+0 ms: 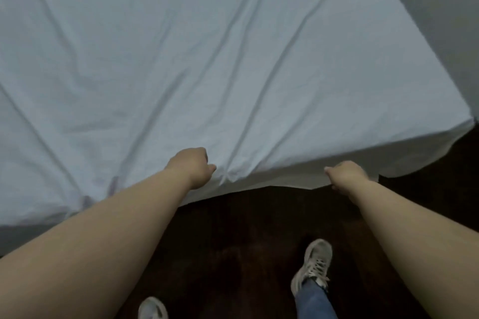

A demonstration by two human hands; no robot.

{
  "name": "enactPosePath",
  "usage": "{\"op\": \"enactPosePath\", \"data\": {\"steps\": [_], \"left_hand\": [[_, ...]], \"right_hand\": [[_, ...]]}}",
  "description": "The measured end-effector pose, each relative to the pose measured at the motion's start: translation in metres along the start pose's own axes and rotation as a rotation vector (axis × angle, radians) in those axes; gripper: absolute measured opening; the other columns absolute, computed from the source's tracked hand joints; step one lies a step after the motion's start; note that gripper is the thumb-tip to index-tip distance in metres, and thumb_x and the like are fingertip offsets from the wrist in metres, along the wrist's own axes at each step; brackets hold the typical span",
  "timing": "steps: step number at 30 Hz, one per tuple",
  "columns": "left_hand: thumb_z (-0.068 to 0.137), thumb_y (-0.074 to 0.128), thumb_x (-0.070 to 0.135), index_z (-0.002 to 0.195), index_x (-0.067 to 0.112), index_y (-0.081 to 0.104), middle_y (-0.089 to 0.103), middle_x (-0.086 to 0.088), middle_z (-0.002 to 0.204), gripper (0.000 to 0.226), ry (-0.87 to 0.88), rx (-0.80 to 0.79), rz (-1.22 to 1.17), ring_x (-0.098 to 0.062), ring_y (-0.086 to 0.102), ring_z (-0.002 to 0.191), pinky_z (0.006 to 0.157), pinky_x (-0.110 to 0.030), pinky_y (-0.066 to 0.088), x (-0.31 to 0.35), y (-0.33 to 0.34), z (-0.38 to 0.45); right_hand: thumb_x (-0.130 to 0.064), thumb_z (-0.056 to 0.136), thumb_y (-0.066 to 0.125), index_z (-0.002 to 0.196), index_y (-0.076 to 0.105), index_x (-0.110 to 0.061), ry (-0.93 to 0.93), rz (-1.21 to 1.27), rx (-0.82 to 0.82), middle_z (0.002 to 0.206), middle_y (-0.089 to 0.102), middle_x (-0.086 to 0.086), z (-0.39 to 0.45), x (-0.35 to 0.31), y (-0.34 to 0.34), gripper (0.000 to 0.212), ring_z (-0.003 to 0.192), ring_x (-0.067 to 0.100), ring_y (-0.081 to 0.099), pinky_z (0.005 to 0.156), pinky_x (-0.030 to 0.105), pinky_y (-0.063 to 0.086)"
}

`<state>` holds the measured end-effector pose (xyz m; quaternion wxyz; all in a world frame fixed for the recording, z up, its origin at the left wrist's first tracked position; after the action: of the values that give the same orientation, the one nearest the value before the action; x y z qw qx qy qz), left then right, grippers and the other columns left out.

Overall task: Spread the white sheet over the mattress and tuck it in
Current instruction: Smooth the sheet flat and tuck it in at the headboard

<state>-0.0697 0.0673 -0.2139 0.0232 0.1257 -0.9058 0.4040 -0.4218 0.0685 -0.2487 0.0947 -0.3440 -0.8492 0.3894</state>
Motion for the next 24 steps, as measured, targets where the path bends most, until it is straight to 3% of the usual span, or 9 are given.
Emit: {"op": "enactPosePath", "data": {"steps": [2, 4, 6, 8, 10, 13, 15, 21, 24], "left_hand": [[0.093, 0.049, 0.047, 0.128, 0.011, 0.048, 0.053, -0.010, 0.130, 0.050, -0.007, -0.027, -0.038, -0.029, 0.051, 0.118, 0.093, -0.036, 0.042, 0.062, 0.024, 0.026], [0.089, 0.051, 0.055, 0.134, 0.010, 0.042, 0.046, -0.014, 0.135, 0.064, -0.036, -0.047, -0.078, -0.032, 0.048, 0.122, 0.097, -0.038, 0.041, 0.110, 0.045, 0.047], [0.085, 0.053, 0.062, 0.137, 0.008, 0.036, 0.038, -0.018, 0.137, 0.076, -0.110, -0.027, -0.101, -0.036, 0.043, 0.124, 0.101, -0.042, 0.040, 0.160, 0.067, 0.074], [0.082, 0.056, 0.063, 0.135, 0.004, 0.034, 0.035, -0.019, 0.137, 0.082, -0.229, 0.047, -0.119, -0.037, 0.039, 0.126, 0.102, -0.044, 0.038, 0.190, 0.079, 0.094], [0.084, 0.056, 0.060, 0.132, 0.002, 0.036, 0.038, -0.018, 0.134, 0.078, -0.314, 0.133, -0.081, -0.036, 0.038, 0.125, 0.100, -0.045, 0.038, 0.193, 0.079, 0.101], [0.095, 0.044, 0.049, 0.125, 0.003, 0.044, 0.044, -0.018, 0.128, 0.055, -0.281, 0.188, 0.011, -0.037, 0.042, 0.119, 0.097, -0.045, 0.039, 0.195, 0.083, 0.112], [0.100, 0.036, 0.034, 0.120, 0.005, 0.050, 0.048, -0.018, 0.123, 0.037, -0.232, 0.199, 0.011, -0.037, 0.045, 0.114, 0.095, -0.045, 0.040, 0.197, 0.084, 0.116], [0.098, 0.035, 0.026, 0.098, 0.008, 0.055, 0.055, -0.014, 0.108, 0.027, -0.181, 0.209, 0.039, -0.035, 0.053, 0.101, 0.084, -0.039, 0.042, 0.203, 0.078, 0.104], [0.096, 0.039, 0.024, 0.082, 0.014, 0.049, 0.057, -0.010, 0.100, 0.020, -0.150, 0.179, 0.005, -0.030, 0.053, 0.089, 0.079, -0.036, 0.041, 0.209, 0.077, 0.094]], "right_hand": [[-0.041, 0.097, 0.047, 0.082, 0.054, -0.005, 0.034, 0.041, -0.014, 0.075, 0.054, 0.012, 0.041, 0.028, -0.022, 0.039, 0.058, 0.025, 0.046, 0.054, 0.030, 0.035], [-0.043, 0.096, 0.047, 0.111, 0.056, -0.003, 0.064, 0.163, -0.063, 0.093, 0.061, 0.016, 0.073, 0.049, -0.036, 0.044, 0.074, 0.029, 0.057, 0.062, 0.032, 0.045], [-0.046, 0.094, 0.050, 0.132, 0.046, -0.001, 0.117, 0.325, -0.082, 0.110, 0.060, 0.017, 0.116, 0.077, -0.053, 0.059, 0.091, 0.033, 0.062, 0.080, 0.041, 0.054], [-0.049, 0.091, 0.053, 0.129, 0.049, -0.003, 0.142, 0.443, -0.098, 0.105, 0.059, 0.015, 0.159, 0.099, -0.065, 0.059, 0.095, 0.033, 0.062, 0.089, 0.047, 0.054], [-0.049, 0.090, 0.055, 0.117, 0.055, -0.006, 0.136, 0.537, -0.119, 0.094, 0.059, 0.012, 0.187, 0.106, -0.064, 0.051, 0.091, 0.031, 0.062, 0.085, 0.044, 0.055], [-0.038, 0.094, 0.054, 0.078, 0.061, -0.008, 0.019, 0.567, -0.090, 0.086, 0.062, 0.013, 0.210, 0.100, -0.061, 0.035, 0.074, 0.026, 0.061, 0.071, 0.039, 0.053], [-0.030, 0.096, 0.050, 0.064, 0.059, -0.013, -0.016, 0.549, -0.029, 0.084, 0.066, 0.013, 0.213, 0.098, -0.060, 0.037, 0.080, 0.030, 0.063, 0.082, 0.044, 0.053], [-0.030, 0.094, 0.049, 0.074, 0.067, -0.003, -0.039, 0.415, -0.056, 0.091, 0.070, 0.019, 0.214, 0.102, -0.068, 0.038, 0.088, 0.037, 0.065, 0.085, 0.048, 0.055], [-0.028, 0.098, 0.044, 0.084, 0.067, 0.003, -0.073, 0.251, -0.040, 0.089, 0.066, 0.017, 0.204, 0.111, -0.084, 0.041, 0.081, 0.033, 0.061, 0.073, 0.035, 0.049]]}}
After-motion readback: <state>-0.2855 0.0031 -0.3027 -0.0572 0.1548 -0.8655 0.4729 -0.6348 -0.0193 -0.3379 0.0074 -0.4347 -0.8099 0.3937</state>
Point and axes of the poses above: each hand's wrist, its own z-axis towards the middle knuckle, its own y-axis out of the palm, x = y × z, the point moved 6 cm from there along z, towards the middle knuckle
